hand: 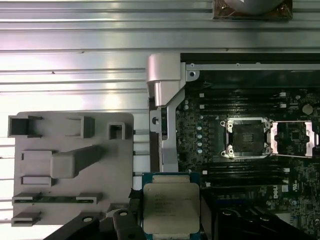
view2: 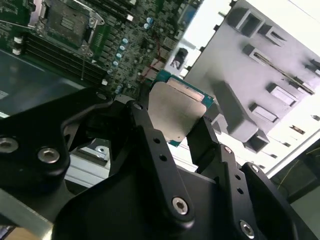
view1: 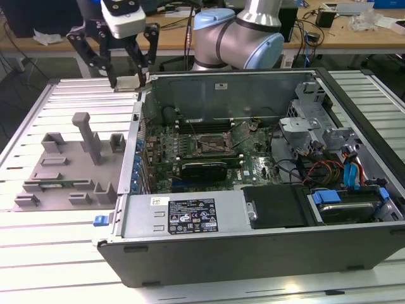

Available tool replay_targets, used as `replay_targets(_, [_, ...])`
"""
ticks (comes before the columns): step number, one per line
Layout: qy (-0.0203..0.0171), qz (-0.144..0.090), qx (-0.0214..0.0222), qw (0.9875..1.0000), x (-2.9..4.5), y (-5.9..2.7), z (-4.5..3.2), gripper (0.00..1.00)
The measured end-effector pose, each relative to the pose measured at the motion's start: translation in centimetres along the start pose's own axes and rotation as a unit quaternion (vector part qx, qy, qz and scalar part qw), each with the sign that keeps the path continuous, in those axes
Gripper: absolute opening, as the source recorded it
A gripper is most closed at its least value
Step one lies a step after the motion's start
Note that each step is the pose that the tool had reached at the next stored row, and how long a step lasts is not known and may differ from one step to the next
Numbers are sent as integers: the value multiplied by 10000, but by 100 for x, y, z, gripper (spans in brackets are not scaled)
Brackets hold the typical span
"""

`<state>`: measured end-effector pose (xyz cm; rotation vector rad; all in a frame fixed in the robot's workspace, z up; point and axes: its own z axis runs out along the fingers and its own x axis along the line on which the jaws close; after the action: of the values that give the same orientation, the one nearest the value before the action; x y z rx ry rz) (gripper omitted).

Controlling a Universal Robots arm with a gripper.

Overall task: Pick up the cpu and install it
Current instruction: 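Pick up the cpu and move it towards the insertion slot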

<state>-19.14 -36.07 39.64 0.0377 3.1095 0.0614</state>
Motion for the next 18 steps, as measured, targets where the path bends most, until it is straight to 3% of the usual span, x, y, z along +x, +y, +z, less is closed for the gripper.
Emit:
replay_targets(3, [0,-1,0,10000,-92,2,3,55])
replay_targets(6, [0,0,0,10000,-244,6,8,55])
replay_targets(18, [0,0,0,10000,-631,15,21,55])
